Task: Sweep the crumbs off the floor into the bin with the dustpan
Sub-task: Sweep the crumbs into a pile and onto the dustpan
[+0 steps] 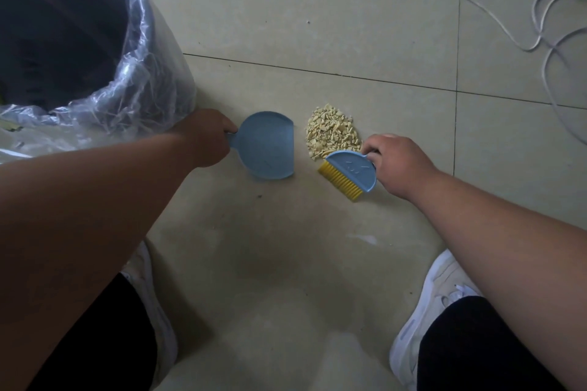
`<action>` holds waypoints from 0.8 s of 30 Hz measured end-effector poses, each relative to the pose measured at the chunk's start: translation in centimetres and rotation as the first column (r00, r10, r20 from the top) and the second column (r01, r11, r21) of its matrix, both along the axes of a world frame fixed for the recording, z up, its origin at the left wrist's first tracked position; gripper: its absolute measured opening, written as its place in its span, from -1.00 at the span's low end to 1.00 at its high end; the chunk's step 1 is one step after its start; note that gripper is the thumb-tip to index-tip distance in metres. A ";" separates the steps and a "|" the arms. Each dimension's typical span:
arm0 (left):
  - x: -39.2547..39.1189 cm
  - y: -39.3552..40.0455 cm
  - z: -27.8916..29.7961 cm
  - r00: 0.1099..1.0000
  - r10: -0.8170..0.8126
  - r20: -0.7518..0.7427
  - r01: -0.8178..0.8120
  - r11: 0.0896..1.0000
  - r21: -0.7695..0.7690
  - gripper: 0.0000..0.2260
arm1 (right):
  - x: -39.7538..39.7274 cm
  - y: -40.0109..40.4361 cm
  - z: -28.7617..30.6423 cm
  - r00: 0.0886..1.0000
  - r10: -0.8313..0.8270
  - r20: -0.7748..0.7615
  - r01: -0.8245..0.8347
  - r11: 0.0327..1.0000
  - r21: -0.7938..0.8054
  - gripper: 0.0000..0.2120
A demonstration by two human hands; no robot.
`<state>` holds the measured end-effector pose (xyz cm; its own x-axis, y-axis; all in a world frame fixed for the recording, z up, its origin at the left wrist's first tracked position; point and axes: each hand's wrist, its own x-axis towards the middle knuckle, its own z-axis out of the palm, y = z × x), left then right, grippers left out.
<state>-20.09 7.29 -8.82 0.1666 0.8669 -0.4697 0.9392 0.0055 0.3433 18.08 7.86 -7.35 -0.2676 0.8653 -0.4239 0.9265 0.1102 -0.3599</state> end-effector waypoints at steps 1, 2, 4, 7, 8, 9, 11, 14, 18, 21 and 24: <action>-0.1 0.0 0.0 1.000 0.000 0.001 0.000 1.000 -0.002 -0.66 | 0.0 0.0 0.0 1.000 -0.011 -0.005 0.011 1.000 -0.003 -0.87; -0.2 0.1 0.0 1.000 -0.003 0.001 0.003 1.000 0.002 -0.66 | 0.1 0.0 0.1 0.999 -0.032 -0.006 0.032 0.999 -0.012 -0.87; -0.2 0.0 0.0 1.000 -0.010 0.000 0.010 1.000 0.012 -0.66 | 0.1 -0.2 0.5 0.995 -0.100 -0.011 0.100 0.994 -0.048 -0.87; -0.3 -0.4 -0.1 1.000 0.014 0.012 -0.014 1.000 0.011 -0.68 | 0.0 -0.6 1.1 0.967 -0.243 -0.076 0.231 0.962 -0.144 -0.92; -0.2 -0.5 -0.1 0.999 0.031 0.014 -0.031 1.000 0.002 -0.69 | -0.1 -0.9 1.4 0.928 -0.343 -0.144 0.306 0.925 -0.225 -0.96; -0.1 -0.7 0.0 0.999 0.048 0.009 -0.048 0.999 -0.009 -0.71 | -0.2 -1.1 1.8 0.854 -0.469 -0.226 0.385 0.861 -0.331 -0.99; 0.1 -0.8 0.2 0.997 0.079 0.003 -0.079 0.997 -0.020 -0.73 | 0.0 -1.3 2.5 0.655 -0.684 -0.320 0.515 0.715 -0.474 -0.92; 0.4 -1.1 0.6 0.995 0.102 -0.010 -0.102 0.995 -0.002 -0.73 | 1.3 -0.9 2.9 0.504 -0.784 -0.361 0.654 0.620 -0.433 -0.86; 1.1 -1.1 1.2 0.994 0.086 -0.067 -0.088 0.996 -0.021 -0.84 | 4.1 -0.1 3.2 0.573 -0.770 -0.280 0.781 0.617 -0.100 -0.85; 1.8 -0.8 1.7 0.991 0.091 -0.100 -0.095 0.995 -0.037 -0.85 | 5.5 0.3 3.4 0.700 -0.697 -0.156 0.714 0.688 0.127 -0.84; 2.3 -0.6 1.9 0.987 0.108 -0.122 -0.113 0.993 -0.039 -0.86 | 4.8 -0.1 2.8 0.775 -0.625 -0.094 0.631 0.755 0.178 -0.85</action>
<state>-17.77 6.70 -6.95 0.0116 0.8542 -0.5198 0.9662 0.1244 0.2260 22.90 7.75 -4.52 0.3555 0.9043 -0.2364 0.8018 -0.4250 -0.4201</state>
